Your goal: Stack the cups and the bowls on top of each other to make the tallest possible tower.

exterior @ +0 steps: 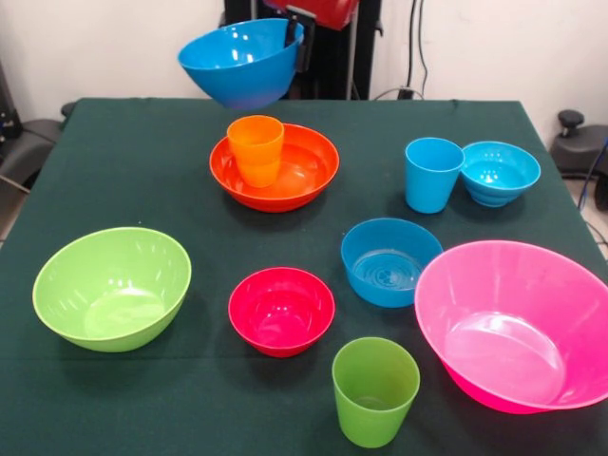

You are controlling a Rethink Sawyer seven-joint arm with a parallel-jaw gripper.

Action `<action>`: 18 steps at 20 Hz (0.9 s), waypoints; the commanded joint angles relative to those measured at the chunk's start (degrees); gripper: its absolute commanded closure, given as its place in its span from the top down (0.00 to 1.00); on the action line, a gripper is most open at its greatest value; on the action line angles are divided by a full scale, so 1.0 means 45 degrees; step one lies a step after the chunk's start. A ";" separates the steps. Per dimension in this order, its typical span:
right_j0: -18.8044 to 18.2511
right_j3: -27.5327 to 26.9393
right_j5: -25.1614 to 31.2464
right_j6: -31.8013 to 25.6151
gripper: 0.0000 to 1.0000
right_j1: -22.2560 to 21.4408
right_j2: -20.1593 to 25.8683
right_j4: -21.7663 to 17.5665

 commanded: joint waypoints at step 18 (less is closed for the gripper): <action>0.1044 -0.0167 -0.0349 0.2774 0.00 0.1494 -0.0794 0.0587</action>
